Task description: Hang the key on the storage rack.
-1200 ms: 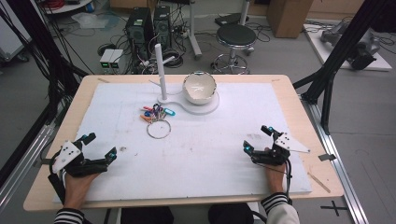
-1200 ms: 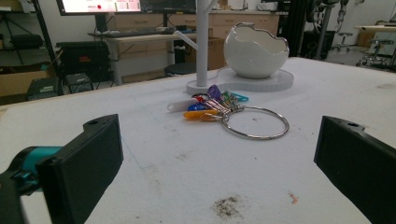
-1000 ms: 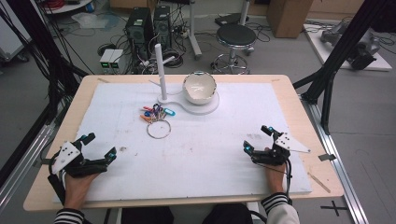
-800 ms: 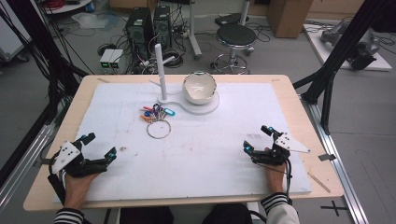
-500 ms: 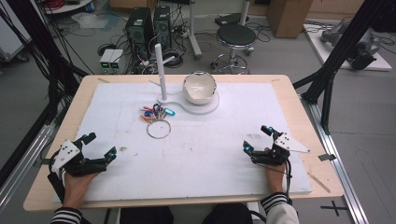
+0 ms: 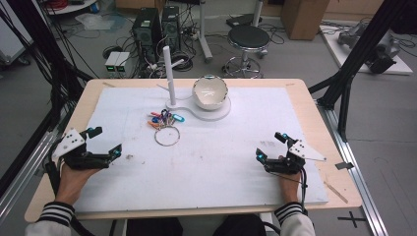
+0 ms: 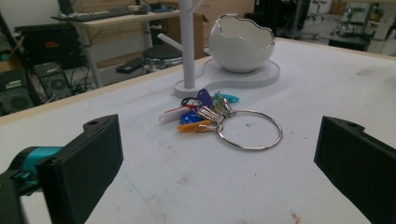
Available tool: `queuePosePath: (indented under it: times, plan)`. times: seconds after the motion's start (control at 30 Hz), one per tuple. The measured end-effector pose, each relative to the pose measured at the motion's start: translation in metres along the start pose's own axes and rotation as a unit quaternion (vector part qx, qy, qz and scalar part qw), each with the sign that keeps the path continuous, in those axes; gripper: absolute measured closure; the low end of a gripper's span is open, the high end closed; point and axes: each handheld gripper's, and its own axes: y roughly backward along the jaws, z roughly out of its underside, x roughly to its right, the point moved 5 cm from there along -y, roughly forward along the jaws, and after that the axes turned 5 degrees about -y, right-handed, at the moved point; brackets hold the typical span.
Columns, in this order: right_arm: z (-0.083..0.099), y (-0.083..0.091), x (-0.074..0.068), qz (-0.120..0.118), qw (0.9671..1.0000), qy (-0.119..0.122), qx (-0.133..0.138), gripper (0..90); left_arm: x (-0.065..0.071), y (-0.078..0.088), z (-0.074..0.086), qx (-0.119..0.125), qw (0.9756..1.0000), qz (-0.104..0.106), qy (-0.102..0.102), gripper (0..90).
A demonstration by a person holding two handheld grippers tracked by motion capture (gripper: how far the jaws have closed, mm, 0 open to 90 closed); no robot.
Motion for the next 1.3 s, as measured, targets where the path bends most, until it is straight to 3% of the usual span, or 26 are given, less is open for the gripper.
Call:
queuePosePath:
  times: [0.1, 0.27, 0.33, 0.4, 0.47, 0.5, 0.53, 0.57, 0.6, 0.73, 0.8, 0.87, 0.9, 1.0, 1.07, 1.2, 1.23, 1.27, 1.3]
  plan:
    - [0.000, 0.000, -0.001, -0.001, 1.0000, -0.002, 0.001, 1.0, -0.001, -0.011, -0.021, -0.016, 0.9993, 0.029, -0.017, 1.7]
    - [0.000, 0.000, -0.001, -0.001, 1.0000, -0.001, 0.001, 1.0, -0.001, -0.024, -0.040, -0.037, 0.9971, 0.058, -0.031, 1.7]
    - [0.000, 0.000, 0.000, -0.001, 1.0000, 0.000, 0.001, 1.0, 0.000, -0.036, -0.051, -0.057, 0.9943, 0.079, -0.043, 1.7]
    - [0.000, 0.000, 0.000, 0.000, 1.0000, 0.001, 0.000, 1.0, -0.001, -0.040, -0.054, -0.064, 0.9929, 0.087, -0.050, 1.7]
    - [0.000, 0.000, 0.000, 0.000, 1.0000, 0.001, 0.001, 1.0, -0.003, -0.053, -0.060, -0.092, 0.9882, 0.110, -0.055, 1.7]
    - [0.000, 0.000, 0.000, 0.000, 1.0000, 0.001, 0.001, 1.0, -0.003, -0.053, -0.060, -0.092, 0.9882, 0.110, -0.055, 1.7]
    - [0.000, 0.000, 0.000, 0.000, 1.0000, 0.001, 0.001, 1.0, -0.003, -0.061, -0.064, -0.111, 0.9844, 0.122, -0.061, 1.7]
    - [0.000, 0.000, 0.000, 0.000, 1.0000, 0.001, 0.001, 1.0, -0.003, -0.061, -0.064, -0.111, 0.9844, 0.122, -0.061, 1.7]
    - [0.000, 0.000, 0.000, 0.000, 1.0000, 0.002, 0.000, 1.0, -0.002, -0.065, -0.067, -0.118, 0.9824, 0.128, -0.068, 1.7]
    - [0.000, 0.000, 0.000, 0.000, 1.0000, 0.000, 0.001, 0.9, 0.003, -0.080, -0.075, -0.147, 0.9739, 0.149, -0.088, 1.7]
    - [0.000, 0.000, 0.000, -0.001, 1.0000, 0.000, 0.001, 1.0, 0.007, -0.089, -0.079, -0.164, 0.9680, 0.162, -0.099, 1.7]
    - [0.000, 0.000, 0.000, 0.000, 1.0000, 0.003, 0.000, 1.0, 0.010, -0.094, -0.080, -0.175, 0.9639, 0.170, -0.108, 1.7]
    - [0.000, 0.000, 0.000, 0.000, 1.0000, 0.001, 0.001, 1.0, 0.010, -0.094, -0.080, -0.175, 0.9639, 0.170, -0.108, 1.7]
    - [0.000, 0.000, 0.000, 0.000, 1.0000, 0.001, 0.001, 0.9, 0.012, -0.102, -0.082, -0.200, 0.9556, 0.174, -0.128, 1.7]
    - [0.000, 0.000, 0.000, -0.001, 1.0000, 0.001, 0.000, 0.9, 0.014, -0.106, -0.084, -0.203, 0.9543, 0.178, -0.127, 1.7]
    - [0.000, 0.000, 0.000, -0.001, 1.0000, 0.000, 0.001, 1.0, 0.020, -0.116, -0.085, -0.230, 0.9418, 0.195, -0.148, 1.7]
    - [0.000, 0.000, 0.000, -0.001, 1.0000, 0.000, 0.001, 1.0, 0.024, -0.120, -0.086, -0.243, 0.9358, 0.203, -0.155, 1.7]
    - [0.000, 0.000, -0.001, -0.001, 1.0000, -0.001, 0.001, 1.0, 0.026, -0.123, -0.087, -0.246, 0.9336, 0.208, -0.156, 1.7]
    - [0.000, 0.000, 0.000, 0.000, 1.0000, -0.001, 0.001, 1.0, 0.026, -0.123, -0.087, -0.246, 0.9336, 0.208, -0.156, 1.7]
